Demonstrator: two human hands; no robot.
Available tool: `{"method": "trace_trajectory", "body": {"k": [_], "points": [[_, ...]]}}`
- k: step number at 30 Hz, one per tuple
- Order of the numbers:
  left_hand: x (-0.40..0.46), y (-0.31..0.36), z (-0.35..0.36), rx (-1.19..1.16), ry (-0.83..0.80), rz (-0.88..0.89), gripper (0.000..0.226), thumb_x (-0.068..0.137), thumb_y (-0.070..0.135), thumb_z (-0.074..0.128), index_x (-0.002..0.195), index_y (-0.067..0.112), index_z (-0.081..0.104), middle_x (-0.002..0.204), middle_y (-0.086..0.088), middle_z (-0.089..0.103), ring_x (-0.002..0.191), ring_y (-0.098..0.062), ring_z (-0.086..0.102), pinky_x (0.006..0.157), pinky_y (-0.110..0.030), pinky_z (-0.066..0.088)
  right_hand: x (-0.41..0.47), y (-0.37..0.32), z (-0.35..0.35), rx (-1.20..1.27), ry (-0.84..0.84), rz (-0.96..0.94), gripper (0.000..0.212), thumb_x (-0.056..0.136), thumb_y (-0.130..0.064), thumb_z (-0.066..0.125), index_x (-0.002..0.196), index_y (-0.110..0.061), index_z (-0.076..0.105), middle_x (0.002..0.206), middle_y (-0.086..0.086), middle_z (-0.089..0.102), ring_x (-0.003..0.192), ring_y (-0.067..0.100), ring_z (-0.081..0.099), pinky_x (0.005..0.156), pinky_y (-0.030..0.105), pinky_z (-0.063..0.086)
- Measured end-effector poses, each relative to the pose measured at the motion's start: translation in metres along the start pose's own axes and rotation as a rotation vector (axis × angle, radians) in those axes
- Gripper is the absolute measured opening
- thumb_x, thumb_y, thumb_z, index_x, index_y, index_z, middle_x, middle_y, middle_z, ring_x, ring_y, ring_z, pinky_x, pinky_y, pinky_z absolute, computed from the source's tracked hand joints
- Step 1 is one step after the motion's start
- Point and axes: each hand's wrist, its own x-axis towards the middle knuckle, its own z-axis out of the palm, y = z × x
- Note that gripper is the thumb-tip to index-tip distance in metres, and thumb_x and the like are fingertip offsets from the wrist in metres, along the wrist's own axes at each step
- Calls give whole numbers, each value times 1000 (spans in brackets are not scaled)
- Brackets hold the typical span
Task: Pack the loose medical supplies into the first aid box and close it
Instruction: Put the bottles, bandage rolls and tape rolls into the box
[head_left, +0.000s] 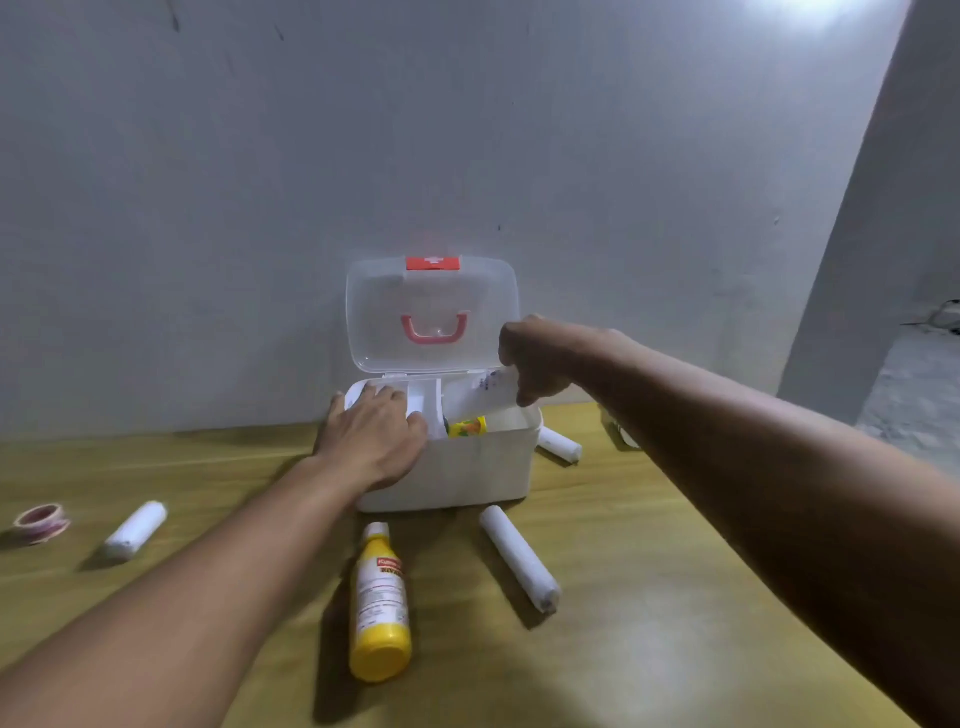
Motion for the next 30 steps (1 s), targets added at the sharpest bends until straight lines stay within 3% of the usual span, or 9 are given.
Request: {"method": "trace_trajectory", "body": {"k": [5, 10, 22, 24, 27, 30], "points": [[-3, 0, 0, 31, -2, 28, 45, 98, 31, 23, 127, 7, 48, 138, -10, 48, 132, -26, 35, 113, -44, 22, 16, -13, 17, 28, 7, 4, 44, 76, -21, 80, 111, 0, 63, 87, 8, 56, 80, 22, 52, 77, 28, 50], [4, -6, 9, 56, 12, 70, 46, 96, 33, 21, 124, 11, 50, 137, -7, 51, 132, -24, 39, 113, -46, 20, 29, -20, 35, 133, -2, -13, 54, 74, -31, 81, 118, -3, 64, 113, 12, 66, 95, 25, 59, 87, 32, 54], [9, -9, 13, 79, -38, 84, 52, 96, 34, 17, 138, 16, 43, 145, -3, 46, 139, -24, 34, 117, -51, 13, 30, -14, 55, 461, 149, 23, 49, 67, -22, 87, 109, -4, 70, 110, 10, 72, 97, 26, 67, 86, 31, 53], [10, -7, 10, 72, -46, 82, 51, 96, 36, 18, 133, 14, 46, 143, -5, 47, 137, -25, 35, 115, -52, 17, 23, 1, 46, 559, 287, 68, 39, 69, -17, 85, 103, -2, 73, 102, 12, 74, 94, 25, 69, 83, 26, 50], [12, 1, 5, 82, 41, 95, 49, 95, 37, 21, 123, 10, 51, 137, -8, 51, 135, -27, 36, 111, -53, 24, 14, 31, 42, 671, 481, 169, 19, 74, -8, 79, 91, -1, 75, 90, 17, 75, 82, 33, 71, 80, 41, 58], [13, 26, 6, 19, 98, 206, 43, 95, 34, 25, 115, 9, 53, 130, -9, 55, 130, -25, 39, 111, -51, 26, 11, 73, 61, 499, 389, 315, 13, 78, -5, 68, 87, -5, 76, 95, 15, 75, 89, 35, 69, 82, 42, 57]]}}
